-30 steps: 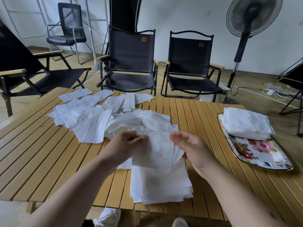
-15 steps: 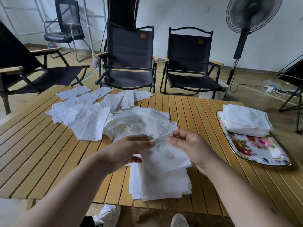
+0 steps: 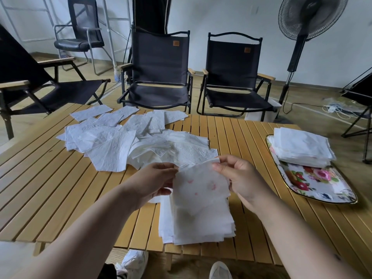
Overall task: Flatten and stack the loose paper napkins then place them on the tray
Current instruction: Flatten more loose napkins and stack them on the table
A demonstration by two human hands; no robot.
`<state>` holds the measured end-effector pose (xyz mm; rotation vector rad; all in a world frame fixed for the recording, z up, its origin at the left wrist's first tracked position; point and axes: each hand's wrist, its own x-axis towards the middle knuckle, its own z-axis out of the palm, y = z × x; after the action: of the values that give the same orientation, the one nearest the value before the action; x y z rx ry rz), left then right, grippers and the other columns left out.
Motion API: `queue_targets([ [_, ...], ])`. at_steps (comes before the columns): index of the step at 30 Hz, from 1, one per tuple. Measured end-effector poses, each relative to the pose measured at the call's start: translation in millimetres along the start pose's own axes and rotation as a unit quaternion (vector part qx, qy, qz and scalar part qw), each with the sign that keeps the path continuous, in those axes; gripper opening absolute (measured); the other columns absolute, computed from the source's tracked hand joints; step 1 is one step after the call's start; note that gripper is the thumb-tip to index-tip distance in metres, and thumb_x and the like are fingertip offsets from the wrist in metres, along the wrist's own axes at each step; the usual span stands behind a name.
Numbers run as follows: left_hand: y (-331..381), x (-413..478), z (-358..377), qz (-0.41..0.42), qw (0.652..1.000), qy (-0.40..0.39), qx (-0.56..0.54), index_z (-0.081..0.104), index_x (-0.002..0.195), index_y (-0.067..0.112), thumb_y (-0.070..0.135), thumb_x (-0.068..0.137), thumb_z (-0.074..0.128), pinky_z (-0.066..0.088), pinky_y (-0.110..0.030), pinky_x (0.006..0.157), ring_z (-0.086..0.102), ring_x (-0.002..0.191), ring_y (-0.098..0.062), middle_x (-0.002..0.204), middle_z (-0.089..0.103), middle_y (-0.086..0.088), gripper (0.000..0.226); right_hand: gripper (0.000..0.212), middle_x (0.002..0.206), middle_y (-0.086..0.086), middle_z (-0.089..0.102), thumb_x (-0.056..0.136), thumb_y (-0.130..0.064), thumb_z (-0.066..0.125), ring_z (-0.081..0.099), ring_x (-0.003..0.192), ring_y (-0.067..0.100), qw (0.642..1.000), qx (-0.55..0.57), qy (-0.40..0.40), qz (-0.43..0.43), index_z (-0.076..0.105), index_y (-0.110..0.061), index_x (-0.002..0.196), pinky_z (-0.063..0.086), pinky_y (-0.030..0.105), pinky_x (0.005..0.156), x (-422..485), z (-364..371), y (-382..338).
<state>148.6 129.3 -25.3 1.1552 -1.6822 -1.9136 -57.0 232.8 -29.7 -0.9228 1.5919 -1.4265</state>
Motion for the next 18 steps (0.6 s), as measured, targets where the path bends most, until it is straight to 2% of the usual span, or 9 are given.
queue_targets([
  [1, 0, 0, 0, 0.0, 1.0, -0.004, -0.017, 0.07, 0.103, 0.003, 0.013, 0.103, 0.049, 0.053, -0.039, 0.089, 0.068, 0.09, -0.026, 0.102, 0.074, -0.017, 0.023, 0.007, 0.093, 0.012, 0.075, 0.094, -0.01, 0.068, 0.071, 0.093, 0.032, 1.0, 0.015, 0.009, 0.016, 0.074, -0.013, 0.095, 0.056, 0.05, 0.085, 0, 0, 1],
  [3, 1, 0, 1, -0.002, 0.999, -0.01, -0.042, 0.067, 0.109, -0.004, 0.012, 0.103, 0.048, 0.053, -0.043, 0.098, 0.068, 0.1, -0.031, 0.11, 0.072, -0.022, 0.025, 0.007, 0.102, 0.019, 0.074, 0.094, -0.009, 0.066, 0.071, 0.098, 0.035, 0.998, 0.038, 0.021, 0.043, 0.073, -0.011, 0.094, 0.055, 0.052, 0.092, 1, 2, 3],
  [6, 2, -1, 4, -0.003, 0.998, -0.003, -0.069, 0.063, 0.114, -0.007, 0.012, 0.103, 0.048, 0.05, -0.047, 0.1, 0.065, 0.099, -0.032, 0.112, 0.069, -0.028, 0.027, 0.009, 0.095, 0.015, 0.075, 0.096, -0.006, 0.062, 0.073, 0.086, 0.028, 0.993, 0.094, 0.012, 0.075, 0.07, -0.01, 0.095, 0.057, 0.044, 0.08, 0, 3, 2],
  [8, 2, 0, 6, 0.0, 0.997, 0.004, -0.083, 0.064, 0.11, -0.006, 0.01, 0.104, 0.044, 0.052, -0.045, 0.097, 0.067, 0.095, -0.029, 0.107, 0.072, -0.024, 0.026, 0.01, 0.093, 0.011, 0.075, 0.097, -0.006, 0.06, 0.073, 0.085, 0.023, 0.989, 0.127, -0.008, 0.074, 0.069, -0.01, 0.098, 0.058, 0.039, 0.074, -1, 3, -1],
  [11, 3, -1, 8, 0.0, 0.993, 0.015, -0.114, 0.07, 0.094, 0.005, 0.002, 0.104, 0.042, 0.058, -0.04, 0.087, 0.073, 0.084, -0.023, 0.091, 0.076, -0.013, 0.03, 0.011, 0.09, 0.003, 0.075, 0.098, -0.007, 0.059, 0.073, 0.081, 0.014, 0.991, 0.125, -0.045, 0.036, 0.069, -0.012, 0.099, 0.056, 0.027, 0.066, 0, 4, -3],
  [13, 4, -2, 8, 0.001, 0.992, 0.013, -0.124, 0.07, 0.091, 0.006, 0.0, 0.103, 0.043, 0.059, -0.04, 0.082, 0.071, 0.082, -0.025, 0.09, 0.075, -0.014, 0.03, 0.011, 0.086, 0.0, 0.075, 0.097, -0.007, 0.059, 0.073, 0.077, 0.011, 0.991, 0.117, -0.061, 0.017, 0.069, -0.01, 0.1, 0.055, 0.023, 0.062, -1, 4, -4],
  [15, 5, -3, 9, 0.003, 0.992, 0.0, -0.125, 0.071, 0.092, 0.005, 0.001, 0.103, 0.042, 0.06, -0.04, 0.078, 0.07, 0.082, -0.026, 0.091, 0.073, -0.016, 0.031, 0.01, 0.088, 0.002, 0.074, 0.096, -0.008, 0.06, 0.073, 0.079, 0.012, 0.992, 0.104, -0.064, 0.011, 0.069, -0.011, 0.1, 0.055, 0.026, 0.065, -2, 5, -4],
  [18, 5, -6, 11, 0.004, 0.99, -0.013, -0.137, 0.075, 0.092, 0.007, 0.005, 0.104, 0.04, 0.061, -0.04, 0.076, 0.072, 0.082, -0.027, 0.095, 0.074, -0.019, 0.038, 0.008, 0.093, 0.008, 0.074, 0.094, -0.01, 0.065, 0.072, 0.085, 0.02, 0.996, 0.081, -0.035, 0.009, 0.072, -0.014, 0.095, 0.058, 0.038, 0.076, -1, 9, 0],
])
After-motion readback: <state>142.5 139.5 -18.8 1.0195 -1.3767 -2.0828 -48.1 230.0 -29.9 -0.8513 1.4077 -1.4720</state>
